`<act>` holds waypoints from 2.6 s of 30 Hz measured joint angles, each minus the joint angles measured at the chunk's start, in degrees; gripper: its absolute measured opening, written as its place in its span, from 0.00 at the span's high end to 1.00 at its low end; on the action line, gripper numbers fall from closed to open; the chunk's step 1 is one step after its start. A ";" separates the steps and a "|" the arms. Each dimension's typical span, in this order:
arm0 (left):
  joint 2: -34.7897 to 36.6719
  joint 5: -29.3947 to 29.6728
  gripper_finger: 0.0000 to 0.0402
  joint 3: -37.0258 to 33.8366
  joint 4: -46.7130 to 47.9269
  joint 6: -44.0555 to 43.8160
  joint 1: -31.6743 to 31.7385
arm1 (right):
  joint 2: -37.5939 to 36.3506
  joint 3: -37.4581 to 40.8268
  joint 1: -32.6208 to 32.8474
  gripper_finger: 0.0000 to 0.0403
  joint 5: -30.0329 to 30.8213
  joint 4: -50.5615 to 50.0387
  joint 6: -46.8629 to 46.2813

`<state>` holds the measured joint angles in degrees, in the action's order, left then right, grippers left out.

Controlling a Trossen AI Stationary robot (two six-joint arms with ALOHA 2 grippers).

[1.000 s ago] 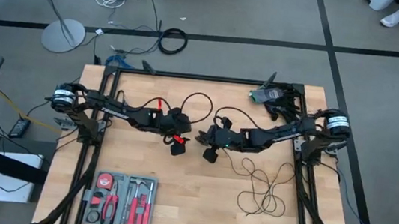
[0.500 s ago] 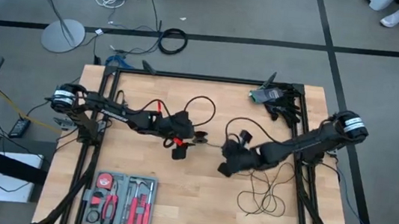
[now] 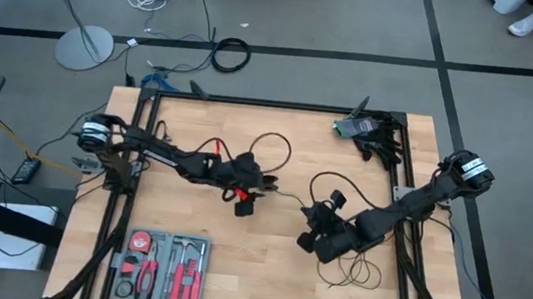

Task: Coil cords
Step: Uncoil the black wire from the spool

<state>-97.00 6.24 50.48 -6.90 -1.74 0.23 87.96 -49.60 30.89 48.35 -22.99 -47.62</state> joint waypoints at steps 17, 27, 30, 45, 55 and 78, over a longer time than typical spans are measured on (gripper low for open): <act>-2.92 7.46 0.60 2.65 0.44 -0.20 -0.98 | 0.02 0.00 0.20 1.00 0.54 0.59 -0.85; -2.92 7.41 0.96 2.65 0.74 -0.19 -1.11 | 0.02 0.00 0.20 1.00 1.19 1.57 -0.85; -2.92 9.47 0.98 2.65 0.88 1.59 -1.29 | 0.02 0.00 0.20 1.00 1.19 2.04 -0.85; -6.43 29.09 1.00 3.42 4.20 11.50 -7.10 | 0.02 0.00 0.20 1.00 1.16 2.33 -0.78; -10.48 31.93 0.97 3.39 4.73 7.50 -10.49 | 0.02 0.00 0.20 1.00 1.12 3.22 -0.58; -4.58 28.49 0.71 6.25 8.20 5.61 -14.18 | 0.02 0.46 0.20 1.00 1.12 4.18 -0.26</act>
<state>-101.58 34.73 56.73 1.31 3.87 -13.95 87.99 -49.14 31.09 49.47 -18.80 -47.88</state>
